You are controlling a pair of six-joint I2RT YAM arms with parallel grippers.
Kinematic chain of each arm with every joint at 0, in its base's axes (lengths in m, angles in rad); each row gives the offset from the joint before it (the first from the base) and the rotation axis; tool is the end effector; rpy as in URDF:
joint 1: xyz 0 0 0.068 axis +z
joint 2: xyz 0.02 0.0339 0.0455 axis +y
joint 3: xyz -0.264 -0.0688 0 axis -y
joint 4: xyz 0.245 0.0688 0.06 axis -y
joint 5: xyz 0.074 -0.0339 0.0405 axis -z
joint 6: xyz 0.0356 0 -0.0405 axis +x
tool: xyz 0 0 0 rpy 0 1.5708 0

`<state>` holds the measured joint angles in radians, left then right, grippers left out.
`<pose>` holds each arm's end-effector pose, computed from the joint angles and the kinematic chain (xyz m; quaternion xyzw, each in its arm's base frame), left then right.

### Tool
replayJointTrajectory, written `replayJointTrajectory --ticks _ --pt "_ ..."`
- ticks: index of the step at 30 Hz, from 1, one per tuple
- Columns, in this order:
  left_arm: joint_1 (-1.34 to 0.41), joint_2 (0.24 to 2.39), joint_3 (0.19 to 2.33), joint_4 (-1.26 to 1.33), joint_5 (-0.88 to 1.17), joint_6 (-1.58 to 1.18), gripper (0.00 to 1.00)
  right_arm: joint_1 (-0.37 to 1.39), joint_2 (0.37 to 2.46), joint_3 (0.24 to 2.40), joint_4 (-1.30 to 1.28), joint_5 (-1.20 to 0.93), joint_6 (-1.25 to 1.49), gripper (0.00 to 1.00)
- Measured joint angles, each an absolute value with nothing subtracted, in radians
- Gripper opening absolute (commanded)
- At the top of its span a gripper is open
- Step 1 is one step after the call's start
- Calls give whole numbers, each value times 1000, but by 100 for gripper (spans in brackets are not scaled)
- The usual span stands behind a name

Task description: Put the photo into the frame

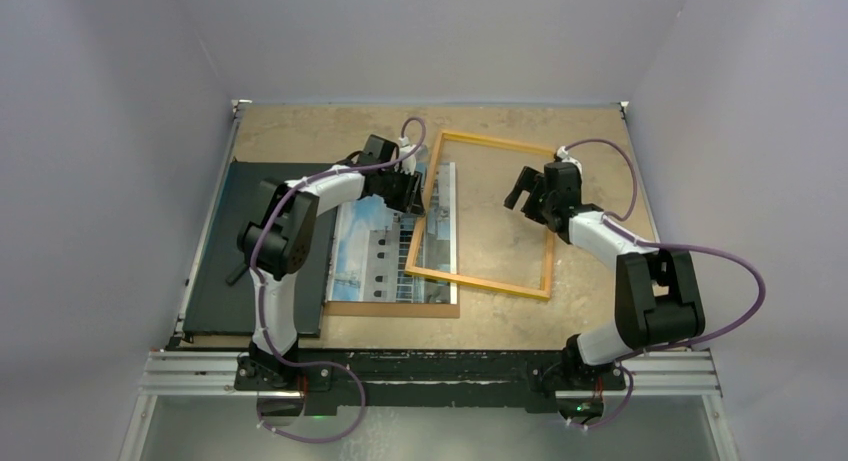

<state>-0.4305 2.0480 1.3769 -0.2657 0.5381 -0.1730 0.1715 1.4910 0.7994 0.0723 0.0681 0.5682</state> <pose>0.3853 -0.1970 0.1584 0.1998 0.8978 -0.3305 0.2119 0.3109 0.0514 0.2030 0.1904 0.8679 0.1372 0.4377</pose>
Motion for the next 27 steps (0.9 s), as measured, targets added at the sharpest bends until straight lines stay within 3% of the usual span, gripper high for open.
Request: replayJointTrajectory --ticks 9,27 --pt "-431 2047 1376 -257 529 -191 2 162 1491 793 73 51 575 99" --pt "-428 2046 1376 -244 531 -199 0 144 1491 766 110 -5 568 99"
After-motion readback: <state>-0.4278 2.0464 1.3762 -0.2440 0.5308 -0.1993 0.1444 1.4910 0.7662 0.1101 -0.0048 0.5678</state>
